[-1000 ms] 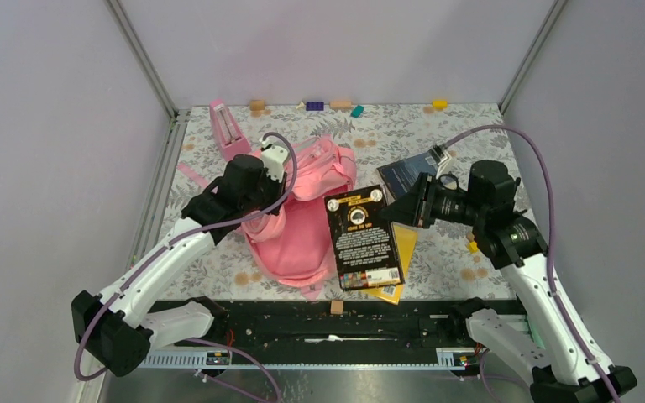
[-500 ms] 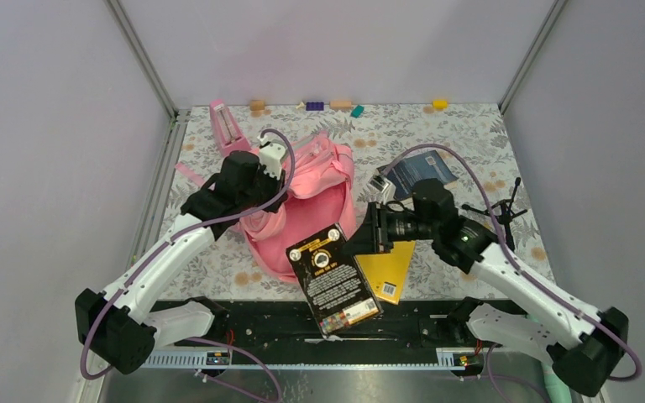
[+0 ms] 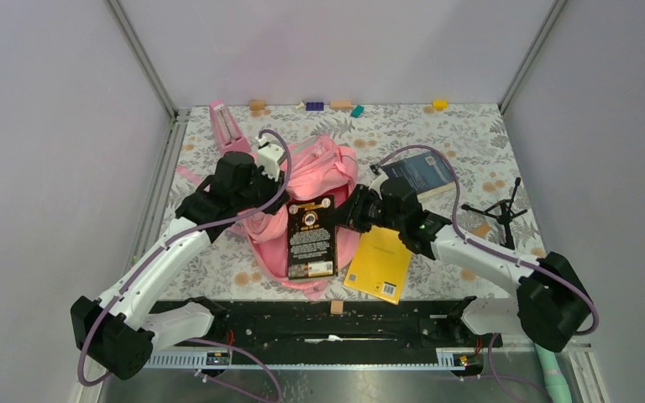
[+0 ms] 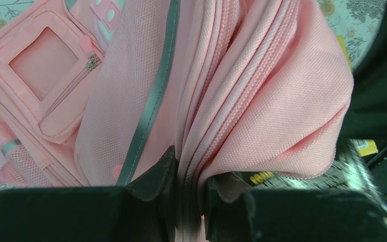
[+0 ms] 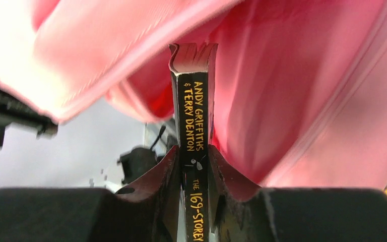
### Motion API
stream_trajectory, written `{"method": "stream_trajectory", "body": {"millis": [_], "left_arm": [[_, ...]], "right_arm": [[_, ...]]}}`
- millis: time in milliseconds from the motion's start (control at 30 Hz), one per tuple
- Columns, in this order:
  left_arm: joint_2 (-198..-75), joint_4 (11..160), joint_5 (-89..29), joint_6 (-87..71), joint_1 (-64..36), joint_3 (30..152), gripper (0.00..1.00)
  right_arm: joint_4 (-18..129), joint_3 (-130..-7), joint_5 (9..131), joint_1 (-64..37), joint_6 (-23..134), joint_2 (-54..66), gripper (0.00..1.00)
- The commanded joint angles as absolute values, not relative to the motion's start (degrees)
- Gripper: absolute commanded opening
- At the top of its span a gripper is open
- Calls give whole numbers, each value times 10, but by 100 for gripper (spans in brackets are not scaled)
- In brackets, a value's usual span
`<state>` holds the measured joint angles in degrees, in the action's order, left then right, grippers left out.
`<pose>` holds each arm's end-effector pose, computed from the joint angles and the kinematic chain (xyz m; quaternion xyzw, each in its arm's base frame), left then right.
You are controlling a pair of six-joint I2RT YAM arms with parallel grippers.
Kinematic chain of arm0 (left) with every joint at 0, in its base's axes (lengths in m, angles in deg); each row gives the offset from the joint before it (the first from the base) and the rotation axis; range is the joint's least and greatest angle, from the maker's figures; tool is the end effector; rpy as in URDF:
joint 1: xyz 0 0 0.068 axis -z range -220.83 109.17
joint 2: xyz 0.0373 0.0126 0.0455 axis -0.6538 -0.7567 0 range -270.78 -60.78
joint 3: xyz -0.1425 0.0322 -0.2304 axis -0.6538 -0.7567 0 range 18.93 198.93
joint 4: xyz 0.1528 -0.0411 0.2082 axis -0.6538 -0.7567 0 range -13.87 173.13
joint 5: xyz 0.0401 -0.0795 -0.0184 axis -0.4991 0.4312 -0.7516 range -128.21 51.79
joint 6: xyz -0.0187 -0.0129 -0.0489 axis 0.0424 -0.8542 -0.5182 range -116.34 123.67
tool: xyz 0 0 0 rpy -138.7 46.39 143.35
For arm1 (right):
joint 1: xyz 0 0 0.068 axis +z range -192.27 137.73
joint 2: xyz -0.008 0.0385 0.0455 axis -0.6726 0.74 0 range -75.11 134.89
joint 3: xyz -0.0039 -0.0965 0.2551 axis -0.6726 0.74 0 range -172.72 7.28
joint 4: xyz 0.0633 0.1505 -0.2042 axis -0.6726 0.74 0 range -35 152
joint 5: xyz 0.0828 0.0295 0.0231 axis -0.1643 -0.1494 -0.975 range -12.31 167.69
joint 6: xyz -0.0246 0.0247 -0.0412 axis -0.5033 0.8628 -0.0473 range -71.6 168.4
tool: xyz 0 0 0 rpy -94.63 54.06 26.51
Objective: Pack the student bag
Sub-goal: Place the book in the student bag.
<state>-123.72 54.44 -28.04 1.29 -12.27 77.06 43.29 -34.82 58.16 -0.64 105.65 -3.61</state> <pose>0.2078 -0.1202 0.3277 0.2396 0.8450 -0.2010 0.4337 0.2026 0.1960 0.2632 0.0090 0.8019 0.5308 0.2740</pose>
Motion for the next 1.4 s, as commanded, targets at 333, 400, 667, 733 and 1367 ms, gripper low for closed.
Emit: {"method": "stream_trajectory", "body": {"millis": [333, 400, 667, 733, 1367], "left_arm": [[-1191, 664, -197, -7, -122, 785, 0], [-1194, 664, -195, -9, -121, 786, 0], [-1194, 666, -185, -12, -120, 786, 0], [-1190, 670, -182, -14, -120, 783, 0], [-1183, 672, -174, -15, -110, 784, 0]], "right_arm": [[131, -318, 832, -1, 1208, 81, 0], [130, -333, 853, 2, 1205, 79, 0], [114, -354, 925, 3, 1245, 100, 0], [100, -349, 946, 4, 1261, 115, 0], [30, -370, 1056, 37, 1215, 227, 0]]}}
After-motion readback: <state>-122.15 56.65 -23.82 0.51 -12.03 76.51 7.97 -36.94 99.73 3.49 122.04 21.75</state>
